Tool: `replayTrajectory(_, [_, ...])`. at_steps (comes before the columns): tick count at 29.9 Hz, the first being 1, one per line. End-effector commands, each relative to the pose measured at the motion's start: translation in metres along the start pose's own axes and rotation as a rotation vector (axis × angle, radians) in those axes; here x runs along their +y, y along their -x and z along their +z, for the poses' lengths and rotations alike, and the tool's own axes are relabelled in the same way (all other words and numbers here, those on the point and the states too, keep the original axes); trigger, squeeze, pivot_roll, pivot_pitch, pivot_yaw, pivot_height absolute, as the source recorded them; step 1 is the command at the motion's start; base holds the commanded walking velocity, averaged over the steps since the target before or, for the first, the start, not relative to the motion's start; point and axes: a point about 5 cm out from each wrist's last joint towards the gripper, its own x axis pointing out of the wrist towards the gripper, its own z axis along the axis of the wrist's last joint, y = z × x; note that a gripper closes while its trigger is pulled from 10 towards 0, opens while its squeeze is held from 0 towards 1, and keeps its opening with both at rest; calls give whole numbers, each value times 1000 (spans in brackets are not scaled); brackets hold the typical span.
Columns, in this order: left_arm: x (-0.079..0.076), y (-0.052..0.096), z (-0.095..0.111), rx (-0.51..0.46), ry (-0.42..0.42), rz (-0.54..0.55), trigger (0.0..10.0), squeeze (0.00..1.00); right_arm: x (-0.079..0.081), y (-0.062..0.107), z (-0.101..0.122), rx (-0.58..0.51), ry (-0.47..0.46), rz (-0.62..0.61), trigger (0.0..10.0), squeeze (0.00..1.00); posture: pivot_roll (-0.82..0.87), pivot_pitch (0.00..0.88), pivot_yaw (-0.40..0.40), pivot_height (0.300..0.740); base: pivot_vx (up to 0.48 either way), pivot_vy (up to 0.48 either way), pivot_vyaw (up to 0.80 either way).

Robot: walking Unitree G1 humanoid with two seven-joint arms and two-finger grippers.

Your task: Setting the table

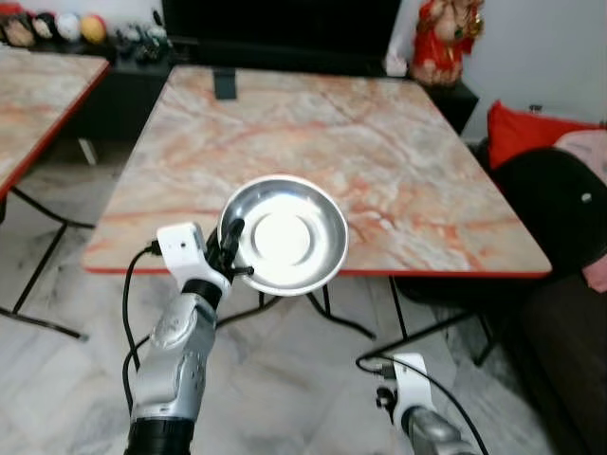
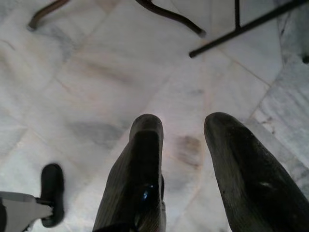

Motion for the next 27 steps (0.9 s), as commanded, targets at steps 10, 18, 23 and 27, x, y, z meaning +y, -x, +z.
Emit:
replayTrajectory(10, [31, 2, 18, -18, -115, 46, 10000, 0, -7, 0, 1, -4, -2, -20, 10000, 0, 15, 0, -97, 740, 0, -320, 0])
replayTrajectory(18, [48, 4, 26, 6, -216, 50, 10000, 0, -7, 0, 1, -4, 2, -16, 10000, 0, 14, 0, -97, 740, 0, -267, 0])
replayTrajectory(23, [56, 4, 27, 44, -261, 45, 10000, 0, -6, 0, 1, -4, 1, -14, 10000, 0, 15, 0, -94, 740, 0, 0, 0])
replayTrajectory(27, [65, 5, 33, 21, -237, 82, 10000, 0, -6, 0, 1, -4, -2, -12, 10000, 0, 15, 0, -93, 740, 0, 0, 0])
